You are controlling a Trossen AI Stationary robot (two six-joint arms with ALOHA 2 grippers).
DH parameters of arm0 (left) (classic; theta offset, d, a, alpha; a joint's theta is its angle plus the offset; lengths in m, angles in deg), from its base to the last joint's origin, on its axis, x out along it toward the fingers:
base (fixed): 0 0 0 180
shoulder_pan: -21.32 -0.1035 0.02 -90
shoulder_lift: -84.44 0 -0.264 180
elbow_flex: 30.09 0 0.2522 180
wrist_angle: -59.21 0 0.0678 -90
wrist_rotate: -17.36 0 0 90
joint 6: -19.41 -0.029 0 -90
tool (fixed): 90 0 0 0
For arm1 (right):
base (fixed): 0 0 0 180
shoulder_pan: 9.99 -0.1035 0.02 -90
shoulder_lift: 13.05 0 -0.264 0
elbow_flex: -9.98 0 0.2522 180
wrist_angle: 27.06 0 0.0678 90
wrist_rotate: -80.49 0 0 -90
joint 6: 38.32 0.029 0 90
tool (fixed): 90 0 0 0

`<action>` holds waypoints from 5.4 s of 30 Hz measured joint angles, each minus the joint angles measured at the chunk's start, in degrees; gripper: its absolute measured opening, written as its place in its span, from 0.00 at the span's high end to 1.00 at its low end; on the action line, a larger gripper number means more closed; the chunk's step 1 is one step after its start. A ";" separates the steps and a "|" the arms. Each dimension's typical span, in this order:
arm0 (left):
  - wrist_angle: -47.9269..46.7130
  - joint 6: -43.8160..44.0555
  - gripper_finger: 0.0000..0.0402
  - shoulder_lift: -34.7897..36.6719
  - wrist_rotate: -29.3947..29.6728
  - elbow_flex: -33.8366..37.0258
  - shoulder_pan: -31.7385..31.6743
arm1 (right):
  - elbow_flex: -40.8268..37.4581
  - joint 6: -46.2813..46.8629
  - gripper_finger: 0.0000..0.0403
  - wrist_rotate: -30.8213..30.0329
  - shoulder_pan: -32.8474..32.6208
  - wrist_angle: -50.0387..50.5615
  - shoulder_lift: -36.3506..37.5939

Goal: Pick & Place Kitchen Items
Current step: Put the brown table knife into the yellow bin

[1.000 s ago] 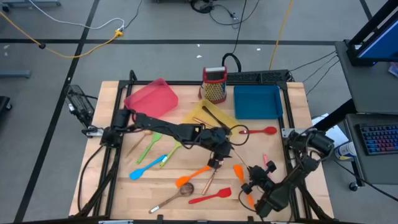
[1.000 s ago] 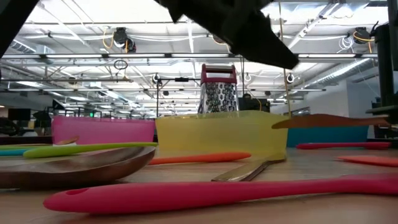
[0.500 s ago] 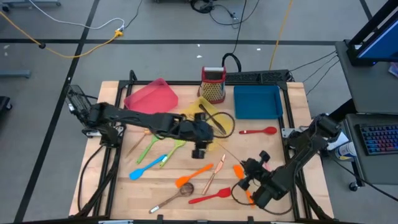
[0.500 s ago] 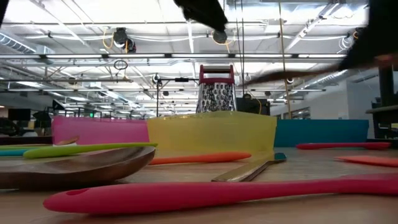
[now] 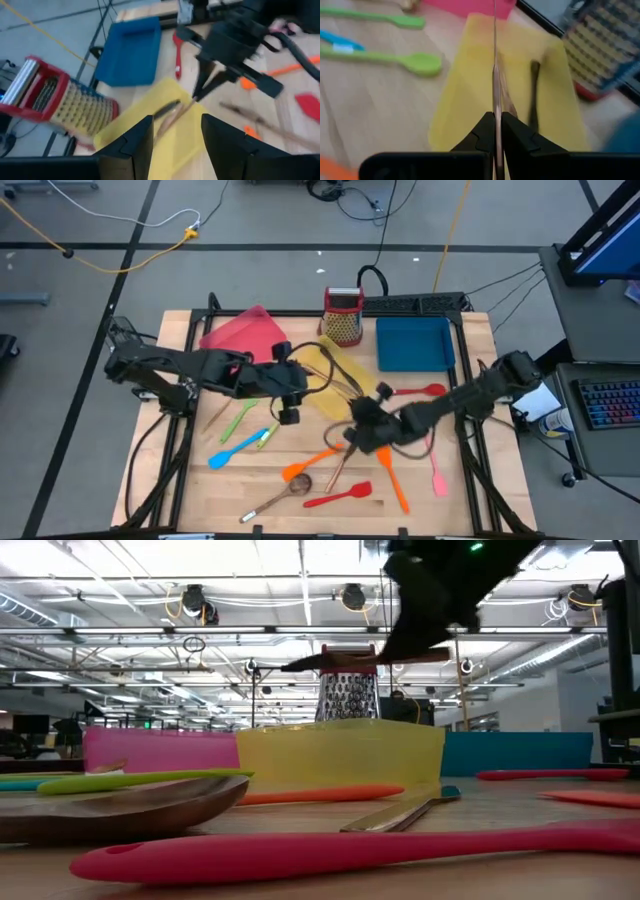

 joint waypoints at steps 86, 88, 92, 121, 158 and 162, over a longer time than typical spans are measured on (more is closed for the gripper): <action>0.16 -0.26 0.57 1.69 2.89 -0.04 0.70 | -25.19 -24.72 0.64 17.87 17.77 -49.45 -0.14; 0.15 -0.26 0.57 1.69 2.90 -0.04 0.70 | -25.19 -26.30 0.64 17.83 16.81 -51.35 -0.13; -0.28 -0.18 0.57 1.67 2.90 -0.04 0.84 | -25.15 -29.91 0.64 17.81 14.58 -53.99 -0.08; -10.92 -3.57 0.57 10.21 7.88 0.00 2.05 | -25.04 -35.62 0.52 52.22 3.05 -54.61 0.21; -10.66 -1.79 0.57 10.21 10.92 0.00 1.99 | -18.00 -47.49 0.89 58.61 3.80 -44.52 -15.14; -10.66 -1.71 0.57 10.21 10.92 0.00 1.99 | -18.05 -45.19 0.94 58.57 3.28 -40.70 -15.12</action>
